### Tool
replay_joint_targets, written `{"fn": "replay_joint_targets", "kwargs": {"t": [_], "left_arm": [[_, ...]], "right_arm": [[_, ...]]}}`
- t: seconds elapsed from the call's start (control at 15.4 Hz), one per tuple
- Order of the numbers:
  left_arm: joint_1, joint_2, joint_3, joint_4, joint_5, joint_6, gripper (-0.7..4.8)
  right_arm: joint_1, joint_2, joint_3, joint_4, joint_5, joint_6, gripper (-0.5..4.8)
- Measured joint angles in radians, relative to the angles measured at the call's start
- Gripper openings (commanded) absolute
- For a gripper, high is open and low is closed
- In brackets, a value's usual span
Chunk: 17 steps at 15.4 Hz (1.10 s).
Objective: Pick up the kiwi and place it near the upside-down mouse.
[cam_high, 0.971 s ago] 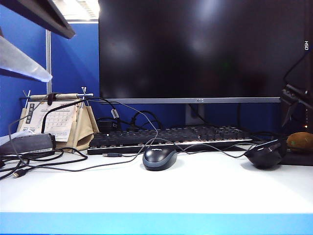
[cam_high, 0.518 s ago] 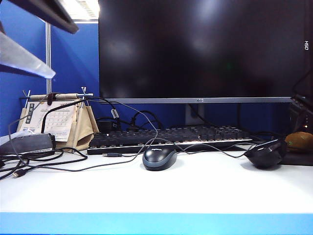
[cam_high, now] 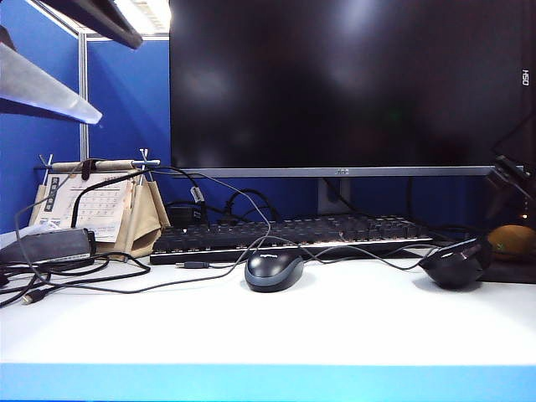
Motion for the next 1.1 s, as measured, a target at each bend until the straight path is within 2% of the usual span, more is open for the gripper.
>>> {"fn": "replay_joint_targets", "kwargs": {"t": [0.19,0.45,0.65,0.71,0.78,1.1], "left_arm": [[0.0,0.0,0.0,0.0,0.008,-0.037,3.55],[0.0,0.0,0.0,0.0,0.009,-0.06,3.55],[0.0,0.0,0.0,-0.008,0.01,-0.068,3.55],[0.0,0.0,0.0,-0.01,0.01,-0.076,3.55],[0.0,0.0,0.0,-0.012,0.01,-0.081,3.55],[0.0,0.0,0.0,-0.015,0.01,-0.081,3.55]], "right_arm": [[0.018,0.025,0.042,-0.02,-0.023,0.0,4.79],[0.024,0.042,0.05,-0.065,0.005,-0.094,4.79],[0.027,0.043,0.055,-0.085,0.034,-0.106,4.73],[0.027,0.043,0.055,-0.084,0.034,-0.106,3.77],[0.027,0.043,0.055,-0.08,0.035,-0.105,2.4],[0.025,0.051,0.051,-0.085,0.05,-0.177,2.37]]}}
